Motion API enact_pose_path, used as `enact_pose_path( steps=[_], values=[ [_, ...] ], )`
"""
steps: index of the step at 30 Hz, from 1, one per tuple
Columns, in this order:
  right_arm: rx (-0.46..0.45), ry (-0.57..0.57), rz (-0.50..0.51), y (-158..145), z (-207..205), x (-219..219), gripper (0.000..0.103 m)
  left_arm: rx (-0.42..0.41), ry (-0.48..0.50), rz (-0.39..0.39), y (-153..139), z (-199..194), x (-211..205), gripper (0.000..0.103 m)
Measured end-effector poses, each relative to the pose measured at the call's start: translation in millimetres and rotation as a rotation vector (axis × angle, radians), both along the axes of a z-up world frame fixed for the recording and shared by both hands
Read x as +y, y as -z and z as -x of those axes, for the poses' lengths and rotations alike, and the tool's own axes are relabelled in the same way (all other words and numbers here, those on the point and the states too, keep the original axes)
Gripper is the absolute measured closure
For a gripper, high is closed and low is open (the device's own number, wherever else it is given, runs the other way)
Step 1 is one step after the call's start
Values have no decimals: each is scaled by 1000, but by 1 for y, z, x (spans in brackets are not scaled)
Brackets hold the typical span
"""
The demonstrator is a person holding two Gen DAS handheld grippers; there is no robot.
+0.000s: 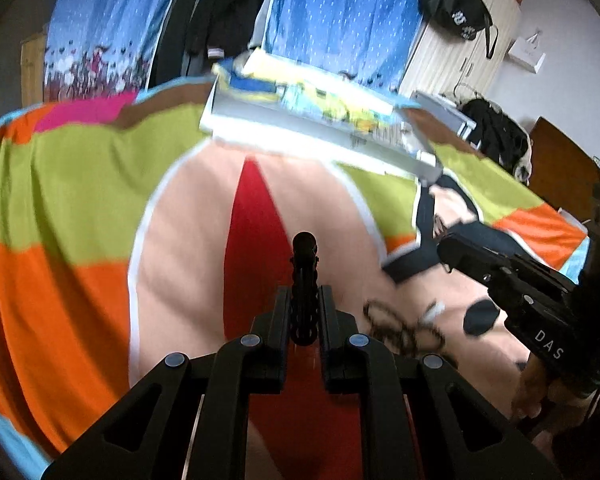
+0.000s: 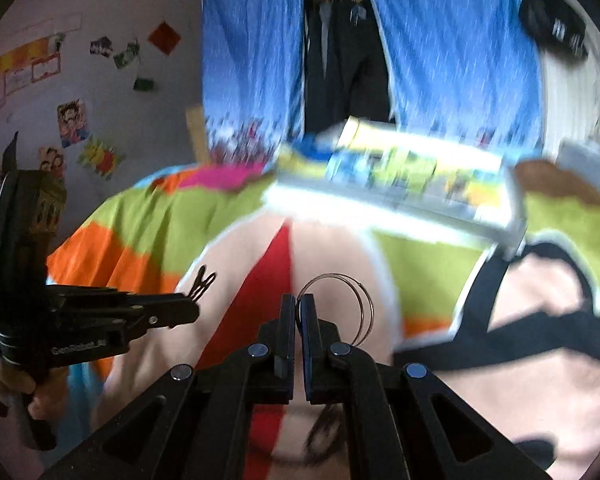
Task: Organize jewelry
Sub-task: 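Carry the silver hoops and hair tie into the silver tray and open both tools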
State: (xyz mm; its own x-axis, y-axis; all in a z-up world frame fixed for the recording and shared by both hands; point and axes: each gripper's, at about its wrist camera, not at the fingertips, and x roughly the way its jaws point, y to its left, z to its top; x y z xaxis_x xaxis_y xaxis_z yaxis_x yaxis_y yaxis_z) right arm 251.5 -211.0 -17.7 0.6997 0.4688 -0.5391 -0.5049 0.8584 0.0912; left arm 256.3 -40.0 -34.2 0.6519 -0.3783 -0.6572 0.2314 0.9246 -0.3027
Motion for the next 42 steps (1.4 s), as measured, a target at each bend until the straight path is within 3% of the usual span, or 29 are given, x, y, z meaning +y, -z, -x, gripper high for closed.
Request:
enact_pose_path(
  steps=[4,10,16,21,31,32,34,36,40,42],
  values=[
    [-132,74,-45,-21,-33,-11,100,-51,-23,33,-25,-39,-1,93],
    [-181,198,-172,-33,-99,-59,100,-111,-29,45,-53,-111,-14,93],
    [-118,301,-243,-15,-152,-102,100,-106,13,64,-51,-179,-50,93],
    [-42,312,-250,3,-172,-113,100,-50,40,77,-36,-221,-76,93],
    [47,334,-218,18,-177,-110,96,26,30,28,-14,-238,-95,92],
    [50,337,-220,18,-178,-111,93,30,25,29,-14,-237,-94,90],
    [54,348,-226,16,-175,-114,85,29,10,28,-16,-234,-92,77],
    [44,355,-229,12,-171,-116,75,7,-9,49,-23,-225,-87,50],
    [-3,378,-206,-2,-154,-119,60,-50,-49,77,-44,-206,-74,38],
    [-26,388,-200,-8,-145,-121,46,-77,-71,74,-56,-193,-67,28]
  ],
)
